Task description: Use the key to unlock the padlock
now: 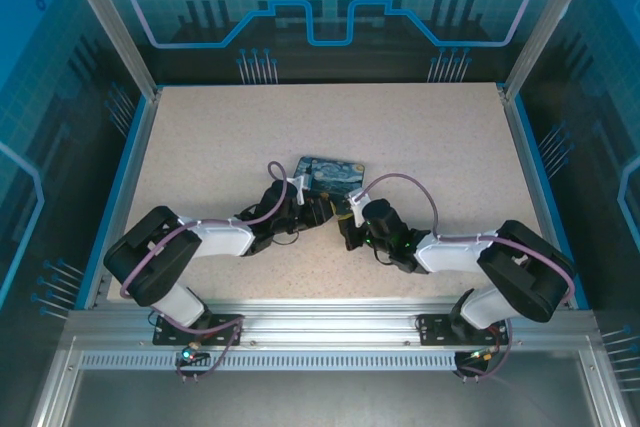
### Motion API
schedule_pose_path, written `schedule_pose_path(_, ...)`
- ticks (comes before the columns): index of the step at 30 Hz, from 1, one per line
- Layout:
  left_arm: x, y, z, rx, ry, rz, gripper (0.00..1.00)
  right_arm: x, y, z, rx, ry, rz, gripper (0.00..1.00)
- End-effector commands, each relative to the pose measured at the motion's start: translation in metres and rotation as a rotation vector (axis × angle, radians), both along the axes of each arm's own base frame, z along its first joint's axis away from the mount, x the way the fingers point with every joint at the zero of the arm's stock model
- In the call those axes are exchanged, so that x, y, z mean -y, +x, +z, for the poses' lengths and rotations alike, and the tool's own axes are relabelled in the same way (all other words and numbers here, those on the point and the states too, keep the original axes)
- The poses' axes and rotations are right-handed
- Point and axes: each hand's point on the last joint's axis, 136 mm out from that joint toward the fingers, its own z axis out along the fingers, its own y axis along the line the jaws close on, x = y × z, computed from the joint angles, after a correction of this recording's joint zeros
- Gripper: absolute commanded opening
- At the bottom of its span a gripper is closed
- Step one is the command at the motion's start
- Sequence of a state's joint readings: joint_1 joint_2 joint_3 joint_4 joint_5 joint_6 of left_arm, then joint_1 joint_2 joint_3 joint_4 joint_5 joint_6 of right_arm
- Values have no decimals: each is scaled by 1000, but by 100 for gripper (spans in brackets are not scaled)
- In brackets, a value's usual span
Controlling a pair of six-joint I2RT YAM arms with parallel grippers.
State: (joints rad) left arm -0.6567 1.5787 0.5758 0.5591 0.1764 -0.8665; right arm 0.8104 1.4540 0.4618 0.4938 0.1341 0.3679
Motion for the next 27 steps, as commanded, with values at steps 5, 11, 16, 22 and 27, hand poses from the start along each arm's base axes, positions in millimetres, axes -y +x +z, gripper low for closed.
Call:
schedule_pose_path(5,23,-1,34,50,-97,-68,27,-23,13,47,183,112,56,0)
schedule_pose_path(11,26,-1,35,41,-112,-75,27,-24,17,51,228,99,74,0)
schedule_pose_path(16,27,-2,36,37,-117,-78,27,-22,22,56,249,106,72,0)
schedule_pose_path(22,28,-1,33,30,-118,-78,27,-32,22,70,259,178,104,0)
schedule_pose_path(27,30,1,26,19,-112,-76,27,-34,20,70,229,192,92,0)
